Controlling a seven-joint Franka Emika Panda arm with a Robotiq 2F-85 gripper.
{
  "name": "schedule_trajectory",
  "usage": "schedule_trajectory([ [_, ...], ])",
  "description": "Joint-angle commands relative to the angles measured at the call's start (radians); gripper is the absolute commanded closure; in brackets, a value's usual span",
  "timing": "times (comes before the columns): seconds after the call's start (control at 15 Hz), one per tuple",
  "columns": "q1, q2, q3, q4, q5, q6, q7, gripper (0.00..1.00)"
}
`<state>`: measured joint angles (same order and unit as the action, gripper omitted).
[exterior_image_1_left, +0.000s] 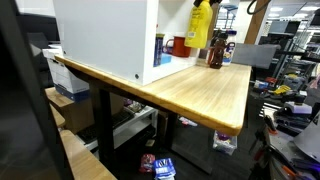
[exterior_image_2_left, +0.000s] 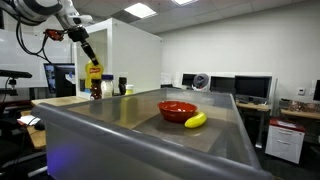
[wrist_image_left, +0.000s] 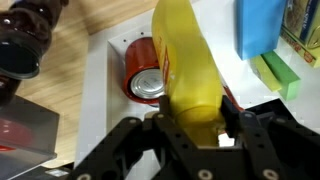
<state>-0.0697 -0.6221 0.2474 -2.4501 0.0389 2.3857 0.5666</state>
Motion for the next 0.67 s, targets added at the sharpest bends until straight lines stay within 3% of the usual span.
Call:
schedule_trajectory([
  [0.0, -0.040, -0.057, 0.032, -0.031, -0.029, -0.031, 0.103, 0.74],
  [0.27, -0.061, -0.082, 0.048, -0.058, -0.031, -0.063, 0.209, 0.74],
  [0.6, -0.097, -0.111, 0.085, -0.079, -0.040, -0.141, 0.443, 0.74],
])
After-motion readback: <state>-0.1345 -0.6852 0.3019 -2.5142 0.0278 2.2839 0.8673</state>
